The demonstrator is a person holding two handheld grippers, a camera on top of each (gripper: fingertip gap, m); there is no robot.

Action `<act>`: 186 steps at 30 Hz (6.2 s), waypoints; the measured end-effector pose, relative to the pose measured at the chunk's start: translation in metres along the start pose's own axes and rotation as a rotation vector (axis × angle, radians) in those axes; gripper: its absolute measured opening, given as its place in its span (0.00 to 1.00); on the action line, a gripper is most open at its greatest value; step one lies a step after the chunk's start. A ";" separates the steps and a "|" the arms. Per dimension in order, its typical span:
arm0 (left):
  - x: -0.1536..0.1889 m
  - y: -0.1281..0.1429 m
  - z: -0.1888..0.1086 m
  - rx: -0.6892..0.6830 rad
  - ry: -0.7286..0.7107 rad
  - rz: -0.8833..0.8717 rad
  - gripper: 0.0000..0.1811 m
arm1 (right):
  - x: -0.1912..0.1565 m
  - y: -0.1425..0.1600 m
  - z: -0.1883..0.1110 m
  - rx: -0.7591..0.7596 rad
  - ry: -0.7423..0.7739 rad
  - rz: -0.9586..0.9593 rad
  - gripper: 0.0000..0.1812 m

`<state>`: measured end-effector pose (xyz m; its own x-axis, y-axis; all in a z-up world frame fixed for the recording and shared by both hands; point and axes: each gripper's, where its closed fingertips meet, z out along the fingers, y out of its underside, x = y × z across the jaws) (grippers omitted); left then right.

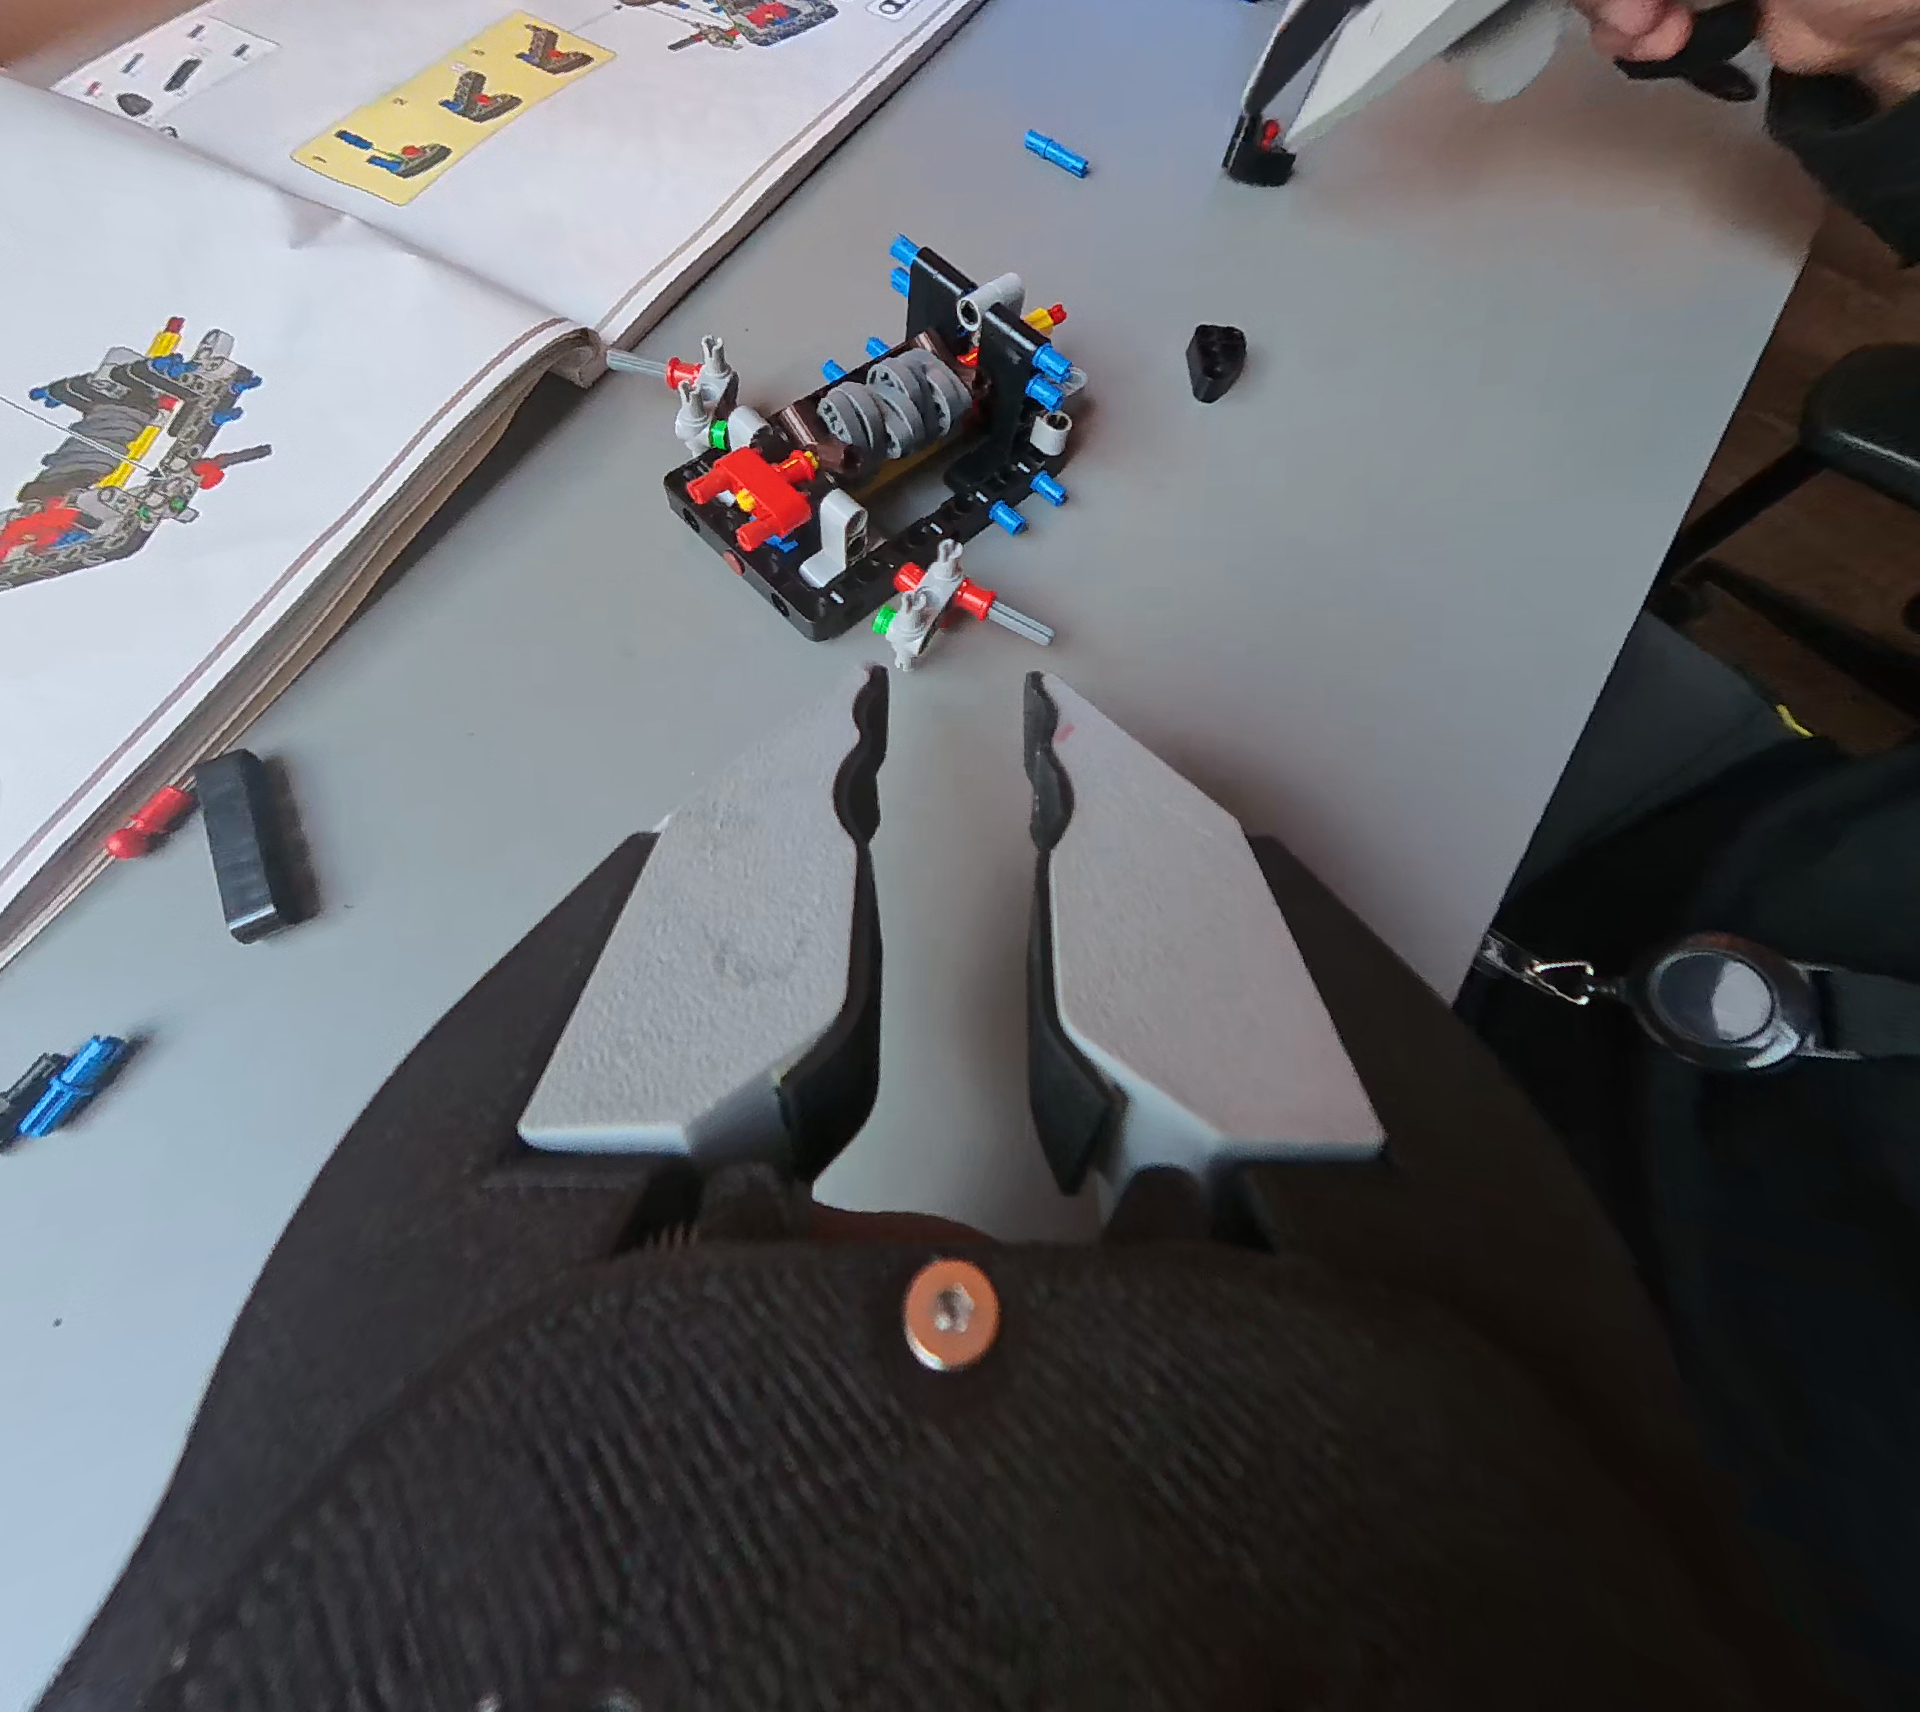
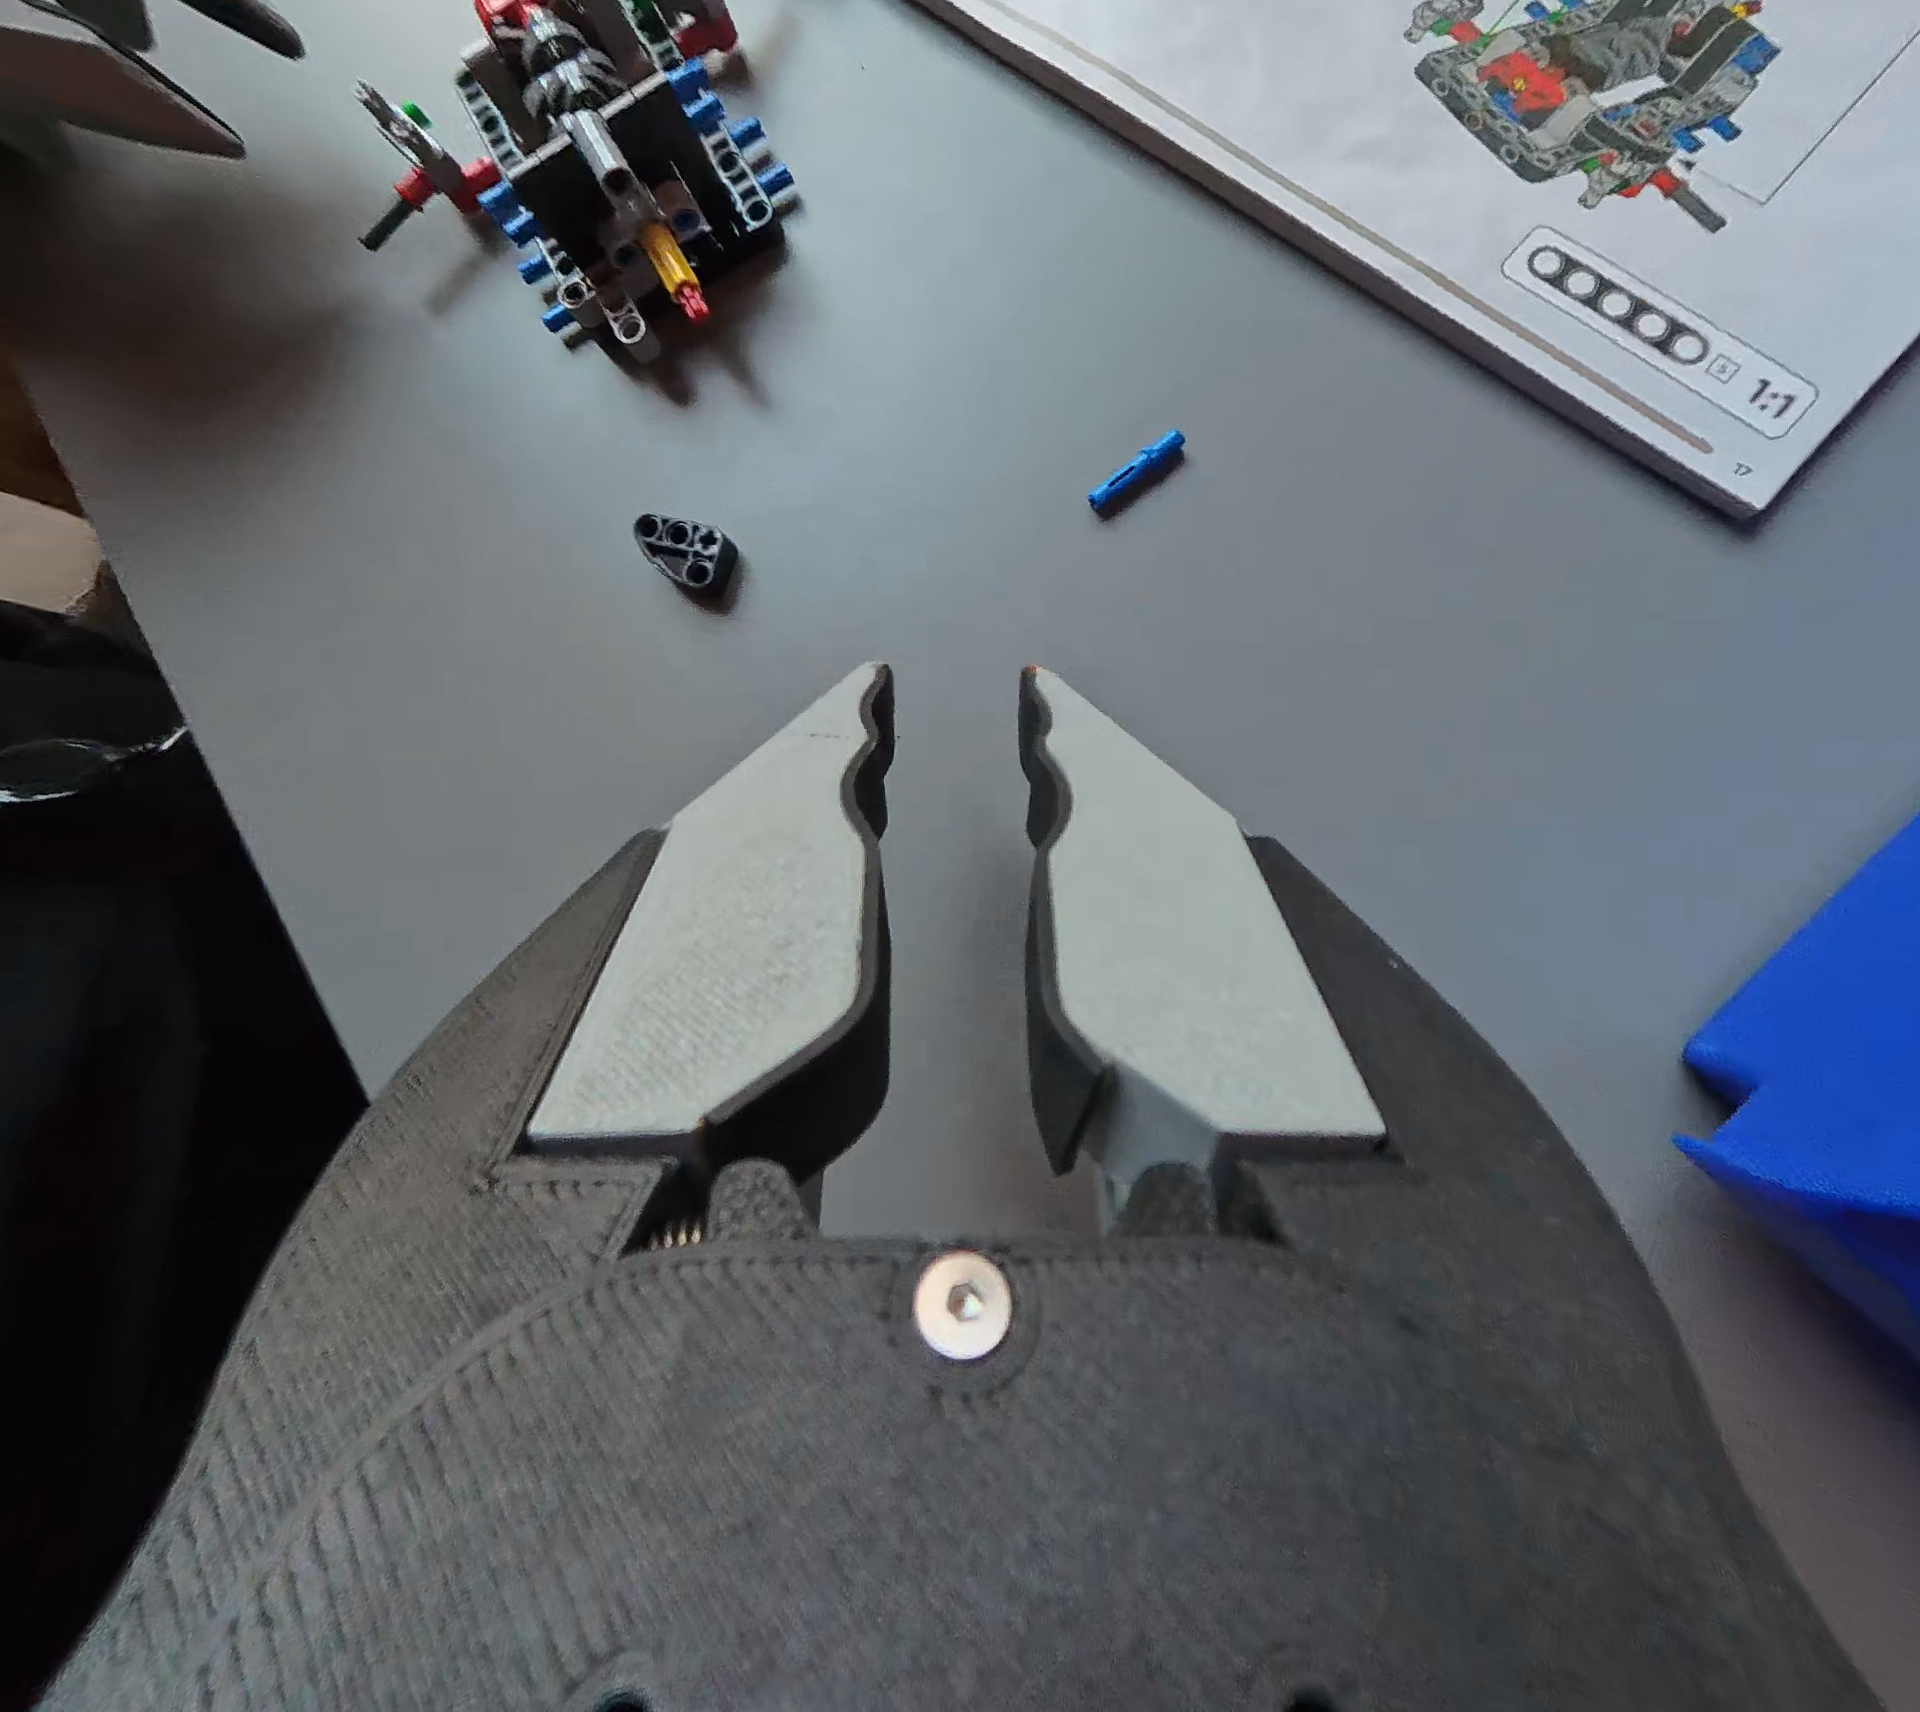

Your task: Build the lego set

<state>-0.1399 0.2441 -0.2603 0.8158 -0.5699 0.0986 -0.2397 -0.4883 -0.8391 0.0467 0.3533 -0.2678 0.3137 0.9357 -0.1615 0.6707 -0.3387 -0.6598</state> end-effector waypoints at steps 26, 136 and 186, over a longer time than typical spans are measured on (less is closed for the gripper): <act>-0.041 -0.025 -0.010 0.157 -0.009 -0.103 0.11 | 0.028 -0.068 -0.009 0.409 0.058 -0.130 0.16; 0.002 -0.035 0.012 0.161 0.069 0.302 0.10 | 0.047 -0.032 0.030 0.128 0.134 -0.046 0.15; 0.060 -0.107 0.069 0.277 -0.162 0.688 0.12 | -0.088 -0.089 0.004 0.553 -0.631 0.130 0.00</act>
<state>-0.0295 0.3079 -0.2011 0.6023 -0.5713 -0.5575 -0.5989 0.1384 -0.7888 -0.0433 0.3017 -0.1976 -0.1784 0.8281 -0.5315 0.1784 -0.5040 -0.8451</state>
